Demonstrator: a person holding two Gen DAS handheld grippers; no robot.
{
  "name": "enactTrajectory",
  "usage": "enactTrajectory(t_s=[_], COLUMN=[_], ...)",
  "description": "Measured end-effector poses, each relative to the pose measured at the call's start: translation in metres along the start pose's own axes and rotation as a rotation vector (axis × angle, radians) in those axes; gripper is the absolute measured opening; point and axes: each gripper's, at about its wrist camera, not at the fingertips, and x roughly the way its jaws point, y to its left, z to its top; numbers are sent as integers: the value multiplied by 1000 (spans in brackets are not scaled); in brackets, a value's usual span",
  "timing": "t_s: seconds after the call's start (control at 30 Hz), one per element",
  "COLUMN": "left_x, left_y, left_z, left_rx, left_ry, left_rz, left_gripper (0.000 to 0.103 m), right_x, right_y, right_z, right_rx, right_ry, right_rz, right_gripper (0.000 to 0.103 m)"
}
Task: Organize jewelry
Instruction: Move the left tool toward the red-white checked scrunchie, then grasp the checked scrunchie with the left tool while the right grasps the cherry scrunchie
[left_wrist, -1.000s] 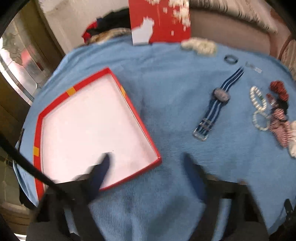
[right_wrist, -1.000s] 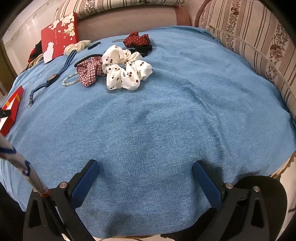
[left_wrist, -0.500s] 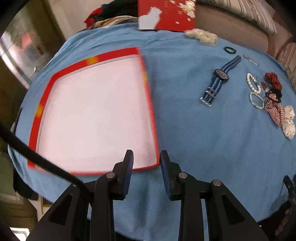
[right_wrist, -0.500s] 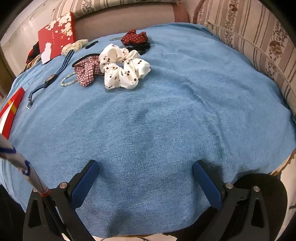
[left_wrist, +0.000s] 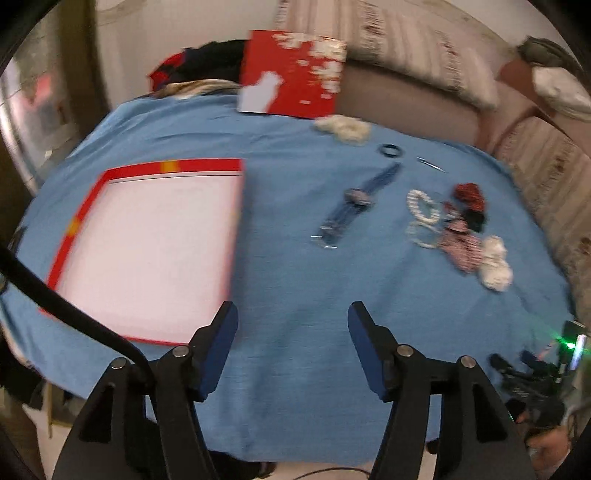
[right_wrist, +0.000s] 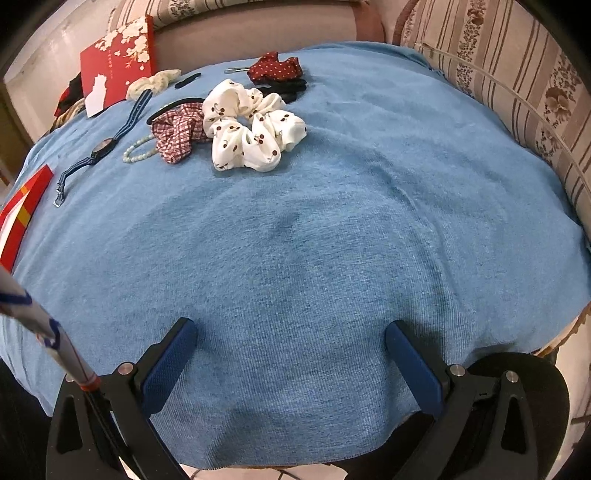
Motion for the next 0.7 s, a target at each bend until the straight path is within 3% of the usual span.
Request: enactTrajectory(t_s=[0.1, 0.13, 0.17, 0.37, 0.43, 0.47, 0.7], left_x=[10, 12, 14, 30, 36, 39, 63], left_y=[-22, -31, -38, -79, -89, -95, -119], left_z=[0, 0, -1, 0, 0, 1, 10], left_rx=[24, 37, 50, 111, 122, 130, 109], left_ry=[30, 37, 40, 90, 104, 113, 155], left_rz=[-45, -56, -64, -170, -188, -195, -246], left_gripper=[61, 61, 61, 59, 44, 42, 41], right_x=[-3, -9, -15, -36, -31, -28, -7], right_y=[0, -1, -2, -5, -6, -5, 2], right_z=[3, 4, 5, 24, 36, 42, 85], right_rx=[-15, -11, -9, -61, -75, -79, -84], right_ry=[55, 60, 44, -60, -77, -85, -128], right_rz=[12, 34, 56, 135, 133, 134, 215], right_gripper=[101, 96, 91, 91, 89, 87, 82])
